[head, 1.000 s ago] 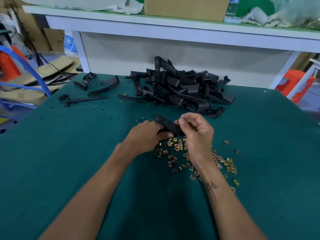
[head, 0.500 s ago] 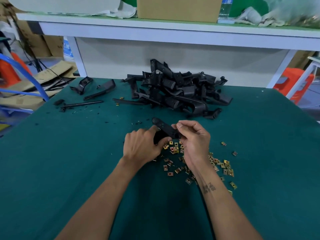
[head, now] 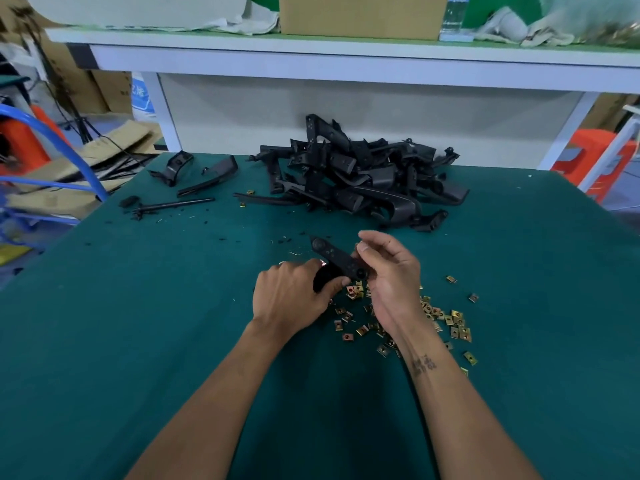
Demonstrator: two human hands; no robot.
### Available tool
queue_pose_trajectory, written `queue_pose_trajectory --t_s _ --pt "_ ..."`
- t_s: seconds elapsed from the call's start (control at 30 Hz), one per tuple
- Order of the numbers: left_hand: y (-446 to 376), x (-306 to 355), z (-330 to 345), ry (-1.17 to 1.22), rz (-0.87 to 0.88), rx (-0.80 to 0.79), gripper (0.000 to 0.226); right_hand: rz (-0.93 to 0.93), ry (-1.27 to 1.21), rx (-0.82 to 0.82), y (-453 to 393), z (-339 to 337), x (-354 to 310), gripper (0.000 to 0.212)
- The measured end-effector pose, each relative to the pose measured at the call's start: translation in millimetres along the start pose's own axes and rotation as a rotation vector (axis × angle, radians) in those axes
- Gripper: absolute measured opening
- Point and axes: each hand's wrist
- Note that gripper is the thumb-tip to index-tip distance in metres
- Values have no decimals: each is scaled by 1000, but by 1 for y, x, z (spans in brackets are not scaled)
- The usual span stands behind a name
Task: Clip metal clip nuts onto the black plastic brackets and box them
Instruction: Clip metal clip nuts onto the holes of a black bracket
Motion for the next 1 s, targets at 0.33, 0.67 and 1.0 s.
queue_pose_trajectory --t_s 0.33,0.67,1.0 --pt "-1 2 -2 -5 8 9 81 14 105 -47 -3 -4 -4 28" --pt "0 1 -1 -9 56 55 76 -14 41 -40 -10 -18 -8 9" --pt "0 1 0 -15 32 13 76 -190 392 -121 -16 -22 -8 20"
Point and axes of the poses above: each hand's wrist, its own y-axis away from the middle knuckle, its own z-axis out of the palm, x = y × z, and after that the axes turned 8 degrees about x, right-handed
